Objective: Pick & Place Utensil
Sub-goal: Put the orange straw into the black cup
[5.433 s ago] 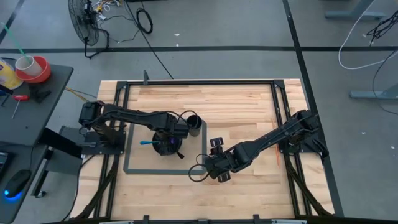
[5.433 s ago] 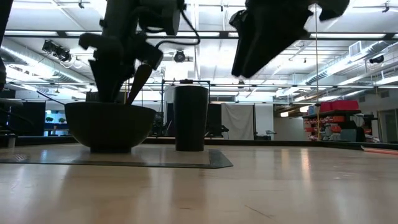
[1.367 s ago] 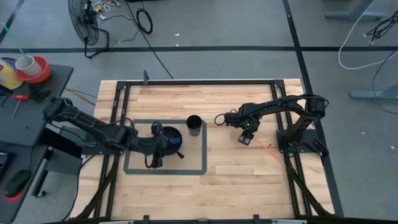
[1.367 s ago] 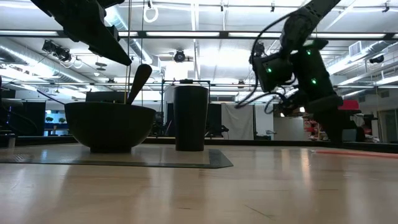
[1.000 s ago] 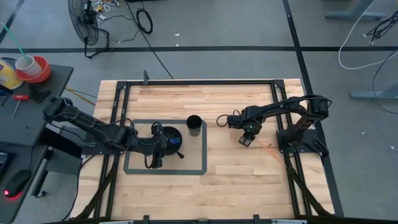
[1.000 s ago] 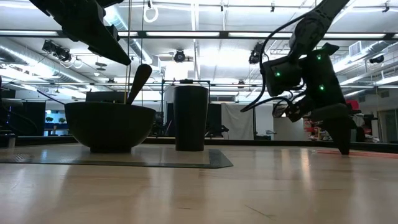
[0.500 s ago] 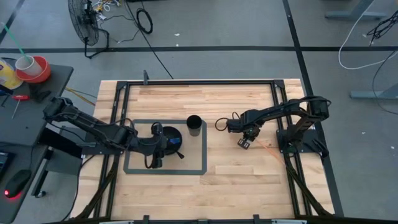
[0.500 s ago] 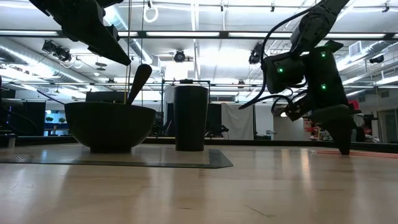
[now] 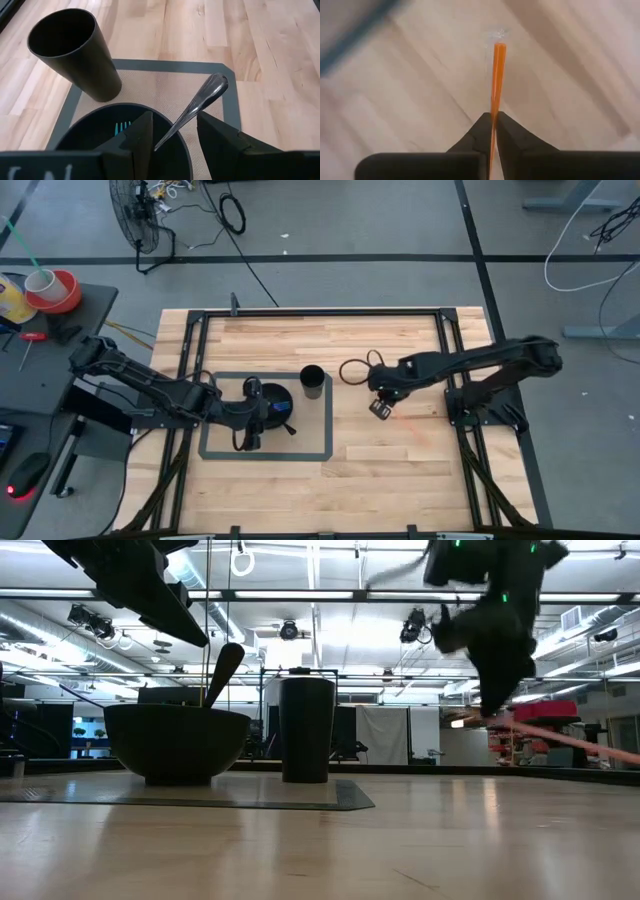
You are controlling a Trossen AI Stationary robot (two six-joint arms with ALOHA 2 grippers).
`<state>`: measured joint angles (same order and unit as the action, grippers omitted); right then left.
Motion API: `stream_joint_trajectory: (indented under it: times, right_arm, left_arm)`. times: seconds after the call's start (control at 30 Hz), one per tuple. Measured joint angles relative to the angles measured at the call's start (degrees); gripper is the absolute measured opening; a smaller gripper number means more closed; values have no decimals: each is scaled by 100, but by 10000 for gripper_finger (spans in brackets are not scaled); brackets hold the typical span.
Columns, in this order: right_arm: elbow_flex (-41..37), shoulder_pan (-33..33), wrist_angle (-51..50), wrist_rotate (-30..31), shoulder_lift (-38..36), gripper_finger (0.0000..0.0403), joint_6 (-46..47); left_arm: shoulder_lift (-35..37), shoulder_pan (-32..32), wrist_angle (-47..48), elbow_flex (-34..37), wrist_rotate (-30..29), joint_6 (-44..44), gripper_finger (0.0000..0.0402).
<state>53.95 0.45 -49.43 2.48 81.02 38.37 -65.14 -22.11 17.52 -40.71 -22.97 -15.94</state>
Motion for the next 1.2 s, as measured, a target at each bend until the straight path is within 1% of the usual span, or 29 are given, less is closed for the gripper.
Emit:
stream_joint_trajectory:
  times: [0.1,0.23,0.4,0.5,0.57,0.67,0.8,0.93,1.2]
  right_arm:
    - [231,122,417,190,-394,25,-111]
    - [542,244,1507,461,-848,25,-722]
    - [610,242,4041,693,-1168,25,-1881]
    - [608,185,5253,722,-1155,25,-2468]
    - [610,160,5908,844,-1089,25,-2834]
    - [610,125,6426,1266,-918,25,-3323]
    - [608,27,6747,1794,-592,25,-3711]
    - [608,-68,6956,1825,-185,25,-3794]
    - [608,-61,7002,1758,639,25,-3839]
  left_arm:
    - [0,0,-5,0,-104,4,161]
    - [0,2,-6,0,-218,6,161]
    - [0,0,-45,0,-231,6,161]
    - [0,0,-54,0,-233,6,161]
    - [0,0,-57,0,-231,4,161]
    - [0,2,-59,0,-231,-20,161]
    - [0,1,-56,0,-231,-33,161]
    - [0,0,-54,0,-231,-35,161]
    - [0,0,-52,0,-231,-22,161]
